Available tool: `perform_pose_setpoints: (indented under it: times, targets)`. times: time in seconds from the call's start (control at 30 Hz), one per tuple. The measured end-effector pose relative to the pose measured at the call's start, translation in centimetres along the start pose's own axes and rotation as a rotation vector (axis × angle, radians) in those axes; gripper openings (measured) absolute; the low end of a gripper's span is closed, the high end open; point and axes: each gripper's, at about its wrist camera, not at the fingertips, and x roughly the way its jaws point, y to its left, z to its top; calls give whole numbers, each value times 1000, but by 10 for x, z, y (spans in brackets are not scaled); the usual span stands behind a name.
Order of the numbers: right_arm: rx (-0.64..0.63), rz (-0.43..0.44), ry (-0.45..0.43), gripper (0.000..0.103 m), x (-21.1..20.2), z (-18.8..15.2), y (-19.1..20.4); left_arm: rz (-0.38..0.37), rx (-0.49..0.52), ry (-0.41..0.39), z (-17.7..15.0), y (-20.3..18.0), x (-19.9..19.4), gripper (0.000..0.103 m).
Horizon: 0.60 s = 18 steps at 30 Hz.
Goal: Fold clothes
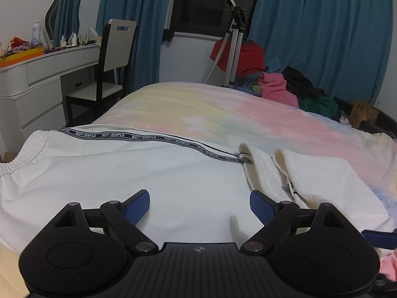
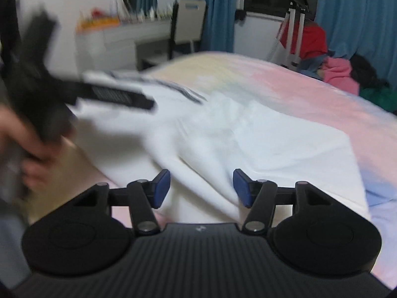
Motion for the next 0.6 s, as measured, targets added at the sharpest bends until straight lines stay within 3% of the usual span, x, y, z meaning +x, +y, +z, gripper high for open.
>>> perform_pose_setpoints:
  times: [0.1, 0.2, 0.33, 0.43, 0.53, 0.6]
  targets:
    - [63, 35, -77, 59, -20, 3, 0, -20, 8, 4, -2, -4, -7, 89]
    - [71, -18, -85, 59, -7, 2, -3, -34, 30, 19, -5, -10, -12, 89]
    - [49, -37, 46, 57, 34, -5, -4, -28, 61, 31, -9, -18, -12, 89]
    - [14, -54, 116, 60, 54, -14, 3, 6, 24, 45, -10, -9, -14, 89]
    - [2, -60, 118, 60, 53, -14, 6, 26, -99, 60, -7, 19, -27, 89]
    - [26, -58, 119, 58, 48, -12, 3, 29, -234, 56, -5, 49, -42, 92]
